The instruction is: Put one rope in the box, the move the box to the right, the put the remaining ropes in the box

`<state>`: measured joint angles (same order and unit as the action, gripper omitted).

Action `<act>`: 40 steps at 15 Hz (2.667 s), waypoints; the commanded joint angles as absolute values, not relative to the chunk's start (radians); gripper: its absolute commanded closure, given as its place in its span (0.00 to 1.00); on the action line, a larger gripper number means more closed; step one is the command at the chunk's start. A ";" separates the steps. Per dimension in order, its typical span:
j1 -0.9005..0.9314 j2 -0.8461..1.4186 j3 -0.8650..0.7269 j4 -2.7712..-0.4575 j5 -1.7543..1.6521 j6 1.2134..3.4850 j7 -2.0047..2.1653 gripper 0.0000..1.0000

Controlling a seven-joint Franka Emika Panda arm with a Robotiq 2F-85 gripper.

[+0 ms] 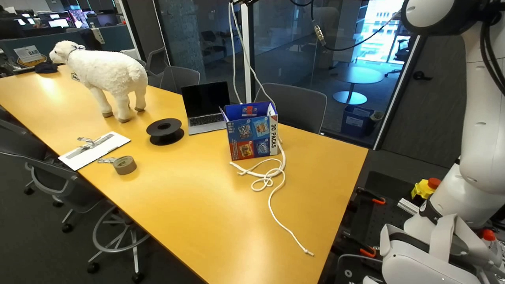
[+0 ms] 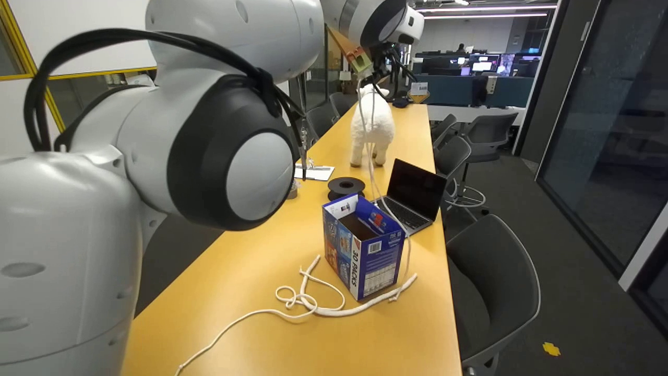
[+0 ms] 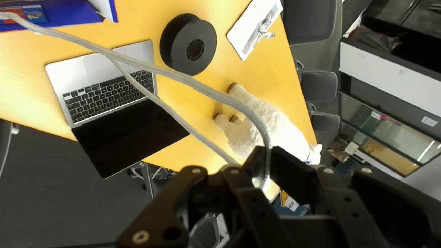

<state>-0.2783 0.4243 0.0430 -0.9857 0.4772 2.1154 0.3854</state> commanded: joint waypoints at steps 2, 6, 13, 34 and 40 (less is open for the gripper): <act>-0.296 0.312 0.053 -1.077 0.514 2.133 0.318 0.97; -0.302 0.244 0.053 -1.121 0.523 2.136 0.294 0.97; -0.312 0.229 0.058 -1.167 0.652 2.056 0.176 0.96; -0.247 0.367 -0.011 -1.349 0.667 1.986 0.048 0.97; -0.242 0.379 -0.053 -1.306 0.653 2.040 0.096 0.97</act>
<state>-0.2593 0.3701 -0.0254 -1.3507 0.6685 2.0007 0.0500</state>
